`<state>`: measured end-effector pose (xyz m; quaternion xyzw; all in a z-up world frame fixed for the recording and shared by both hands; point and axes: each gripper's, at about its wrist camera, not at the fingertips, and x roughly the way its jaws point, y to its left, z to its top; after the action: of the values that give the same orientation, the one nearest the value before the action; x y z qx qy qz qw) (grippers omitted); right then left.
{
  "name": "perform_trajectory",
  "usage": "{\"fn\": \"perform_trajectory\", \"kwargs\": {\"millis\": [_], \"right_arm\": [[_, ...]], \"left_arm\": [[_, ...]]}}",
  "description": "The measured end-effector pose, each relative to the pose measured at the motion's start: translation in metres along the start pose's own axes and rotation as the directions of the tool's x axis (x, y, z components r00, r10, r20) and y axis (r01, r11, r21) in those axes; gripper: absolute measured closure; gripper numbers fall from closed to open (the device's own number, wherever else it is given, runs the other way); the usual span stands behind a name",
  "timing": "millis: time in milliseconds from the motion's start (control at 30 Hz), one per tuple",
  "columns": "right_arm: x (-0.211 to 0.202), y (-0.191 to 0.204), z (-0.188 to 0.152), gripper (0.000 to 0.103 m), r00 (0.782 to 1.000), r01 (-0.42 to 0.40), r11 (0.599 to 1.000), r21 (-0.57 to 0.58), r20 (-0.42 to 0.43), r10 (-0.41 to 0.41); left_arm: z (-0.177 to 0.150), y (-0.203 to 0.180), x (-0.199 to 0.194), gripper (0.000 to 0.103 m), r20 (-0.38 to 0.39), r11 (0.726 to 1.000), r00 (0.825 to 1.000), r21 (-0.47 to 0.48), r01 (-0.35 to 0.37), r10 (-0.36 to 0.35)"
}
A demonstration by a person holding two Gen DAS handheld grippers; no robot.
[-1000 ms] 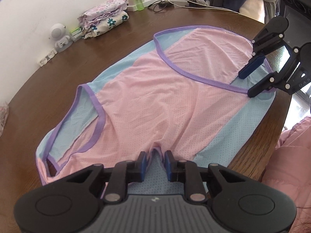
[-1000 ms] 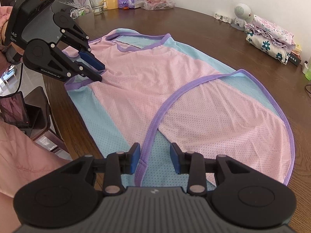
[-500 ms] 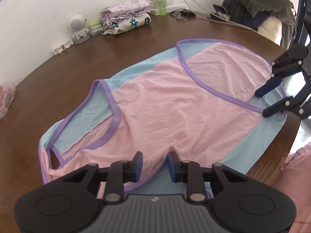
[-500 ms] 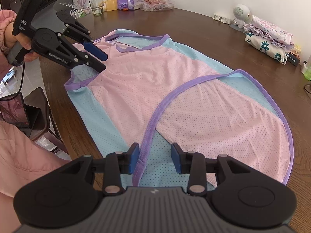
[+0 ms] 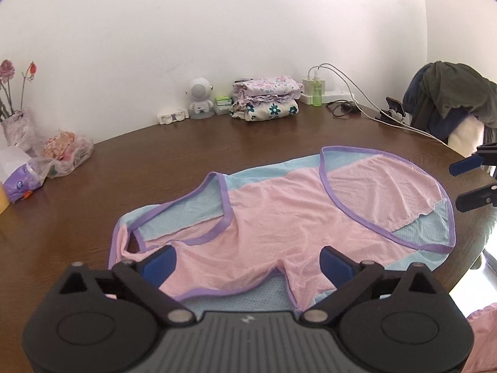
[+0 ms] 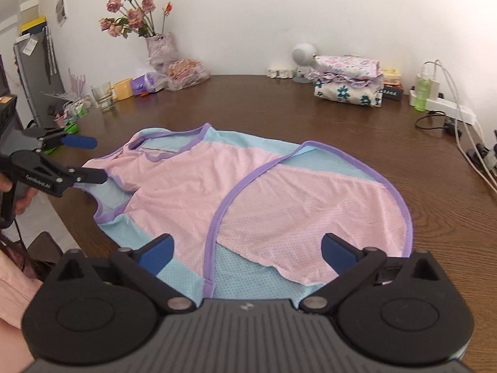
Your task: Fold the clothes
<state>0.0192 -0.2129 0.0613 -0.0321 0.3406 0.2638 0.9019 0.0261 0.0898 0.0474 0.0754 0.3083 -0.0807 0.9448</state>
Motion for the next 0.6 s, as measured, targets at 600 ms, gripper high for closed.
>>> {"fn": "perform_trajectory", "kwargs": {"millis": [600], "right_arm": [[-0.006,0.025,-0.040,0.006,0.993,0.103,0.978,-0.184,-0.044,-0.113]], "left_arm": [[-0.046,-0.025,-0.027,0.022,-0.015,0.982,0.998,0.178,0.061,-0.060]]}}
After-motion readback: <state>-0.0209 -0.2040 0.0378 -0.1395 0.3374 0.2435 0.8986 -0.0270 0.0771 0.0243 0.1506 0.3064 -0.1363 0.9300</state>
